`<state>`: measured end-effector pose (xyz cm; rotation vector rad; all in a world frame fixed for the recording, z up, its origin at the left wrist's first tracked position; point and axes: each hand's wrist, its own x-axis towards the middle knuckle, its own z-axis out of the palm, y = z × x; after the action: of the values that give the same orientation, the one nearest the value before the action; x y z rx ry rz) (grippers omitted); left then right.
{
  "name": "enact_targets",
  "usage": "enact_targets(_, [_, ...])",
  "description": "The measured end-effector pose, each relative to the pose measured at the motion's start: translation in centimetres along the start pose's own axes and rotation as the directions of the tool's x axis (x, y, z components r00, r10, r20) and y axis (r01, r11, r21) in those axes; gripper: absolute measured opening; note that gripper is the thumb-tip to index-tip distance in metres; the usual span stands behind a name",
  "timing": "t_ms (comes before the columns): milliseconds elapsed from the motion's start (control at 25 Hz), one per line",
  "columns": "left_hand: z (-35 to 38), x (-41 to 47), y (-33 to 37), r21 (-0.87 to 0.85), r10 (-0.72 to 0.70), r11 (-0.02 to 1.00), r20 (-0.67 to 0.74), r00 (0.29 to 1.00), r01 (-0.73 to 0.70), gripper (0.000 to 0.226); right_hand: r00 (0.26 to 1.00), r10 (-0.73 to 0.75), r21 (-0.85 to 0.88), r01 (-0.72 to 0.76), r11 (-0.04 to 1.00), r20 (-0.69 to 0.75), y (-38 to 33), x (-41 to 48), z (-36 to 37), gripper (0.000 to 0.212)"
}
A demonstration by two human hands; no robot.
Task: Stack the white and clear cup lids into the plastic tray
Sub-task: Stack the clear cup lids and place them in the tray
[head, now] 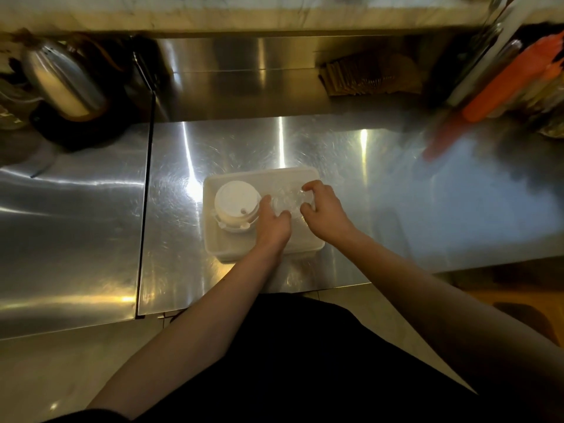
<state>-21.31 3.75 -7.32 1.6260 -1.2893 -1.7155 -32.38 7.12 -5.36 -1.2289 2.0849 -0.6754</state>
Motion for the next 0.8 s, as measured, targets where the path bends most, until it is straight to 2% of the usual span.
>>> enact_targets(240, [0.2,1.1,0.0,0.089,-0.019,0.996,0.039,0.999,0.015,0.053,0.999,0.031,-0.077,-0.028,0.997,0.041,-0.7,-0.1,0.8,0.044])
enact_targets(480, [0.4,1.6,0.3,0.022,-0.088,0.996,0.031,0.996,0.087,0.064,0.998,0.052,-0.121,-0.05,0.991,0.019,-1.1,-0.1,1.5,0.046])
enact_targets(800, [1.1,2.1,0.1,0.162,-0.017,0.987,-0.005,1.0,0.018,0.071,0.986,0.155,-0.005,-0.155,0.988,0.057,-0.4,0.6,2.1,0.052])
